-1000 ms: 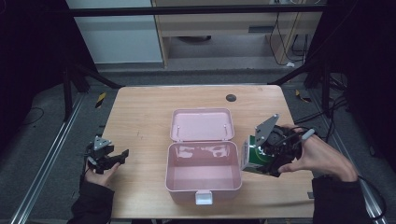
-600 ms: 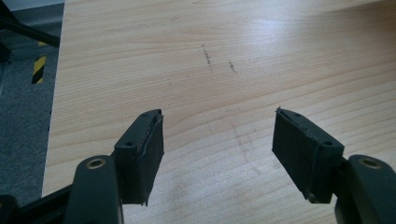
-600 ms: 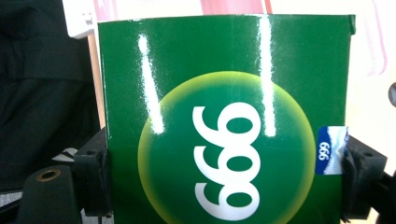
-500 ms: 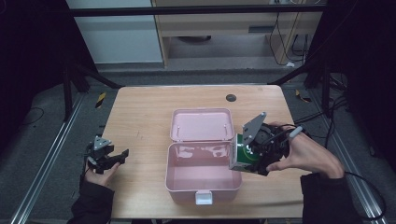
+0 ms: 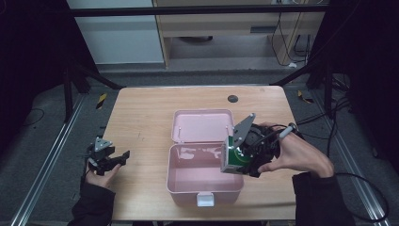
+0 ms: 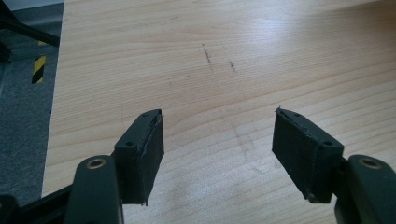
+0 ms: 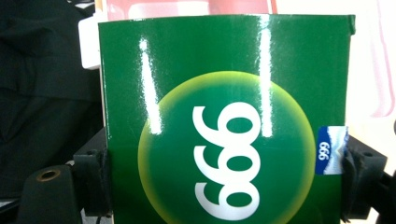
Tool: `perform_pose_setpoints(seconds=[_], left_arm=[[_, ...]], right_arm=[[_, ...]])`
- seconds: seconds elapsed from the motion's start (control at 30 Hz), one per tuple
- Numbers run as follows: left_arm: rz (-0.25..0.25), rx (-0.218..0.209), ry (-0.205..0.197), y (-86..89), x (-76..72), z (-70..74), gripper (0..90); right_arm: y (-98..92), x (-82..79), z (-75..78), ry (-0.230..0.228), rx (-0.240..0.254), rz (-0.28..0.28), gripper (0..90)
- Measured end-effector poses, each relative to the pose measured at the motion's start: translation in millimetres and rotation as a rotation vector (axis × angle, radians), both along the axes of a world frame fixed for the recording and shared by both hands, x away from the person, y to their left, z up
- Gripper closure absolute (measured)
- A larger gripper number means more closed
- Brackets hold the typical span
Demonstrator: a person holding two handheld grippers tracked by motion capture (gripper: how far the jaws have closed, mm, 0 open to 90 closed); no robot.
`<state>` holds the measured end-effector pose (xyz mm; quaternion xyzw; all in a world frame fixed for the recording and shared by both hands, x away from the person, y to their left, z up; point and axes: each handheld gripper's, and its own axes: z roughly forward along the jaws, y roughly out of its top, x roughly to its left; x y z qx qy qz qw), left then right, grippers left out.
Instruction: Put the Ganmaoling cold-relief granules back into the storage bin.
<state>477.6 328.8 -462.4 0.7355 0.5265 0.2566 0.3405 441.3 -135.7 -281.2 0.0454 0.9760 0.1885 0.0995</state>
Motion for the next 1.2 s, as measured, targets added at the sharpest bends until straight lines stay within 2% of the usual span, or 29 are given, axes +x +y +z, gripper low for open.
perform_pose_setpoints(seconds=[0.97,1.2], left_arm=[[0.001,0.000,-0.002,0.9,-0.4,0.7,33.3],[0.001,0.001,-0.002,0.4,-0.1,0.3,33.2]], right_arm=[[30.6,7.6,-19.2,0.041,-0.008,0.057,16.2],[35.3,9.6,-28.8,0.058,-0.036,0.063,16.2]])
